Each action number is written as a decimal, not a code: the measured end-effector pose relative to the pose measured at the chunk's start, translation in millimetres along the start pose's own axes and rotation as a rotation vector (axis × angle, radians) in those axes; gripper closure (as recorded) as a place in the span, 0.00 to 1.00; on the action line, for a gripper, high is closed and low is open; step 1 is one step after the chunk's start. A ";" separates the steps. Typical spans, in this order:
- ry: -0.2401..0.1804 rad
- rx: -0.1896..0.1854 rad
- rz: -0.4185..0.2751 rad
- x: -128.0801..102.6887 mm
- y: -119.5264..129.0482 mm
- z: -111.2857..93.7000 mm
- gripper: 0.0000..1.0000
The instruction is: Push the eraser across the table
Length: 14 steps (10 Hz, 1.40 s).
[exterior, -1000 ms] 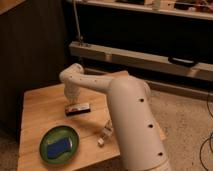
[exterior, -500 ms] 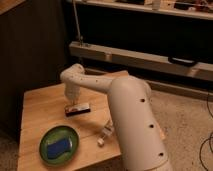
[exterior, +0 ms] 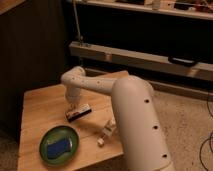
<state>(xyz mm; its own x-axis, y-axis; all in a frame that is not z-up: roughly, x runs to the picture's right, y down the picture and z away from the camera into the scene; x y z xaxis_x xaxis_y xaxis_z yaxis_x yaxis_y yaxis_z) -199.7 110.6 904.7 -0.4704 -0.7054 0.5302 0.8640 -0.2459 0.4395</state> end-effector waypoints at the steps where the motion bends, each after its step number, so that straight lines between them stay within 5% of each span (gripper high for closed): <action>1: -0.005 -0.001 -0.004 -6.7 0.9 -1.9 0.93; 14: -0.102 0.028 -0.040 -82.2 6.5 -9.2 0.93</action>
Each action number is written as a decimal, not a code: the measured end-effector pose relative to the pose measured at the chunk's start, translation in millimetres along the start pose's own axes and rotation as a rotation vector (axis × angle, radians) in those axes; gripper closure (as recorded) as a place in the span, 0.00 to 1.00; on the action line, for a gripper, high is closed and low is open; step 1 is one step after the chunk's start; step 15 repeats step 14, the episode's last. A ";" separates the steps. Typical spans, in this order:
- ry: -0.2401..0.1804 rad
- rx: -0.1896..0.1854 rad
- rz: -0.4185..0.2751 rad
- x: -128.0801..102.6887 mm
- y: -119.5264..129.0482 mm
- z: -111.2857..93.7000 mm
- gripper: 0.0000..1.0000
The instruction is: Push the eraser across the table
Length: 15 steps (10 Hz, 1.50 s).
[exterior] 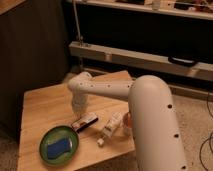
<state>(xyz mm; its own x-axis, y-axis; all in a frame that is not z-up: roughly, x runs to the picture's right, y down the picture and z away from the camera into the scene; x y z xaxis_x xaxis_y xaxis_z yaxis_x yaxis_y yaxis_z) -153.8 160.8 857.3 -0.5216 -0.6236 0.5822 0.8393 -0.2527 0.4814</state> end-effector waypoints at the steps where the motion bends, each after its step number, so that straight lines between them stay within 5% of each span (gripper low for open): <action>1: -0.012 0.000 -0.006 -8.0 -0.9 0.3 0.93; 6: -0.056 -0.017 -0.015 -51.0 1.9 -2.7 0.93; 10: -0.091 -0.017 0.022 -108.8 12.9 -0.9 0.93; 13: -0.024 0.007 0.055 -127.0 8.7 -5.4 0.93; 15: -0.022 0.008 0.052 -126.3 7.1 -5.4 0.93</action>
